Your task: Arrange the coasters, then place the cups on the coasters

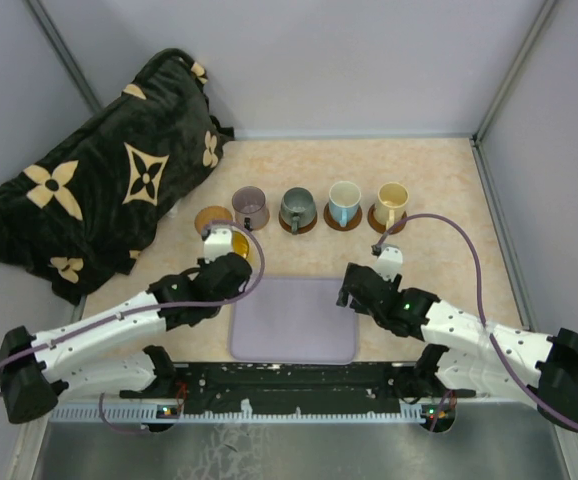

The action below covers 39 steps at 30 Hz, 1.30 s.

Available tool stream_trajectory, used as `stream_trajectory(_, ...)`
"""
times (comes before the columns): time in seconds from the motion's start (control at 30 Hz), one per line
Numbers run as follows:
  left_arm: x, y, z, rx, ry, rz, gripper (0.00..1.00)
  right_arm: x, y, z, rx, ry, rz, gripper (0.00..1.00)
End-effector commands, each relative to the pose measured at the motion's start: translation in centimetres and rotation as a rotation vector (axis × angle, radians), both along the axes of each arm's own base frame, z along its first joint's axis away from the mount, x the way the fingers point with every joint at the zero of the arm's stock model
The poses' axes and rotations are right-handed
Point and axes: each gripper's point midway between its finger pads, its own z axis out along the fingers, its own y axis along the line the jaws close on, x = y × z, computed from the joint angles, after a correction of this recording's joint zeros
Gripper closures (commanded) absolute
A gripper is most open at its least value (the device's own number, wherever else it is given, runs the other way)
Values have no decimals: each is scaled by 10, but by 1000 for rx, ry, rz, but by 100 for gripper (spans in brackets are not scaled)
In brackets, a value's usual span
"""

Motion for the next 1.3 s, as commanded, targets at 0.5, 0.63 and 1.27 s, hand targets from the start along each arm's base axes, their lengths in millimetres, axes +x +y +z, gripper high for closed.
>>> stream_trajectory(0.5, 122, 70, 11, 27, -49, 188, 100, 9, -9, 22, -4, -64, -52, 23)
stream_trajectory(0.63, 146, 74, 5, -15, -38, 210, 100, 10, -11, 28, -7, -74, -59, 23)
stream_trajectory(1.27, 200, 78, -9, 6, -76, 245, 100, 9, -15, 32, -11, -80, -66, 23)
